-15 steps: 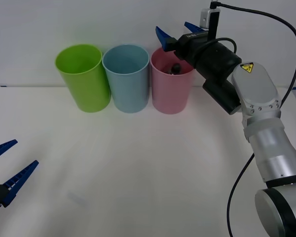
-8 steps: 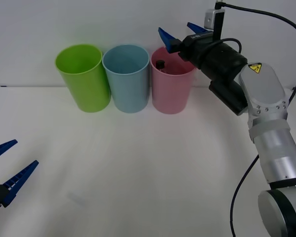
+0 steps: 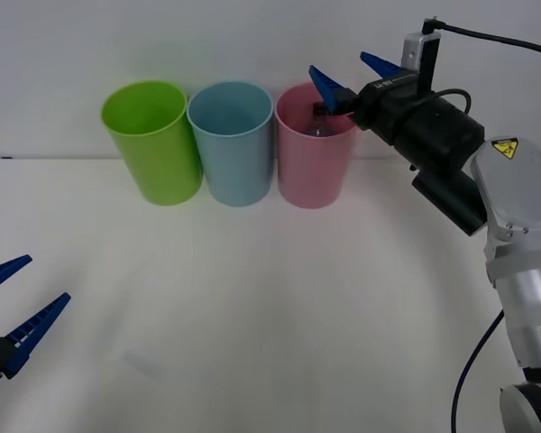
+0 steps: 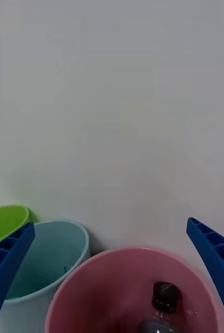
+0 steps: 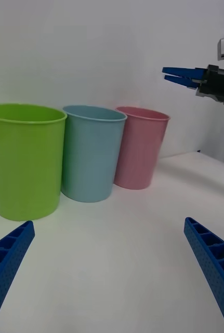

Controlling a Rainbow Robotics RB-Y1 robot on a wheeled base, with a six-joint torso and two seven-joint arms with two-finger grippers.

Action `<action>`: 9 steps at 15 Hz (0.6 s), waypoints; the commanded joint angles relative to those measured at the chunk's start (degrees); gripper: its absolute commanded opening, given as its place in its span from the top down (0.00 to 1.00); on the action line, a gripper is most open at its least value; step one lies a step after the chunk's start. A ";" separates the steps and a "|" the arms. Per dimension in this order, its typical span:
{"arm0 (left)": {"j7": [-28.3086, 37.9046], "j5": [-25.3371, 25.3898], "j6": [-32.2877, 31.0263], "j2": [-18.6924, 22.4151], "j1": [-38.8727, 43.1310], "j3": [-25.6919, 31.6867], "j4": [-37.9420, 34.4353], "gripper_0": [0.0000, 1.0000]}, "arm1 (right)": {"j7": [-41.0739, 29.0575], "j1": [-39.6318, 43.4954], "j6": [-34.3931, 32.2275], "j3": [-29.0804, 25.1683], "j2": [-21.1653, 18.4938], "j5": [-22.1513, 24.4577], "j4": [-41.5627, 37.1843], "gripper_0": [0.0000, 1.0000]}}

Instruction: Grasp the object on the table and drop it into the matching bin: aluminum can to the light blue bin, PET bottle to the pink bin.

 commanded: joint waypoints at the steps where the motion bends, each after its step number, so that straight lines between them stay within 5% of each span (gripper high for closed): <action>1: 0.00 0.00 0.00 0.00 0.00 0.00 0.00 0.00 | -0.17 4.10 -1.50 0.08 -2.03 -2.17 -4.71 0.00; 9: 0.00 0.00 0.00 0.00 0.00 0.00 0.00 0.00 | 0.45 18.95 -3.96 0.08 -9.50 -10.17 -17.98 0.00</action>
